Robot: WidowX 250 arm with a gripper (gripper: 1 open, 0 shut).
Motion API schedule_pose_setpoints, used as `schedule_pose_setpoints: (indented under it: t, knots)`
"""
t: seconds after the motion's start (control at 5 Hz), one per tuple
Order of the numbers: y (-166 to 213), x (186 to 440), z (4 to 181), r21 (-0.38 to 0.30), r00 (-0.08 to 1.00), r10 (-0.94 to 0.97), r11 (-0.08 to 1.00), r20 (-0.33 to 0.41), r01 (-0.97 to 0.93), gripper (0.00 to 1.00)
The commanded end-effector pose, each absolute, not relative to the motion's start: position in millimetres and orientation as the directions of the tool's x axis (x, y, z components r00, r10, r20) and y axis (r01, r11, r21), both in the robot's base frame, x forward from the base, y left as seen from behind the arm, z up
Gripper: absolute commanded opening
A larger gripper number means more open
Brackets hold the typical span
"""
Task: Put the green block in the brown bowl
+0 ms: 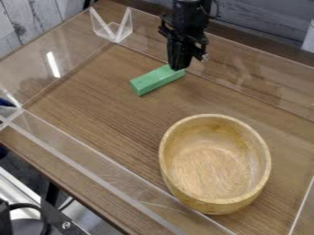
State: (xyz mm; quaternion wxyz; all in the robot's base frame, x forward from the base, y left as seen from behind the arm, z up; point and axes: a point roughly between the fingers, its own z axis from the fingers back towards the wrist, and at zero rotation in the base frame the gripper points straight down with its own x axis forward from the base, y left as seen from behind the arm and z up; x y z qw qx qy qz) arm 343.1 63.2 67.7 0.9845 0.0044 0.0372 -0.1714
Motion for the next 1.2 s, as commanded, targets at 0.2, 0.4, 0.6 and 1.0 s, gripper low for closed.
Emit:
schedule_pose_setpoints:
  t: [0.2,0.4,0.6,1.0]
  knots:
    - [80.2,361.9,83.9,0.03,0.943,-0.331,0.943,0.004,0.331,1.0]
    - [85.9,366.5,79.1,0.026,0.942,-0.335,0.942,0.006,0.335,1.0]
    - [88.5,367.9,75.3,0.022,0.943,-0.334,0.942,0.005,0.334,1.0]
    - [100.6,369.2,56.2,0.011,0.946,-0.323,0.946,-0.025,0.323,1.0]
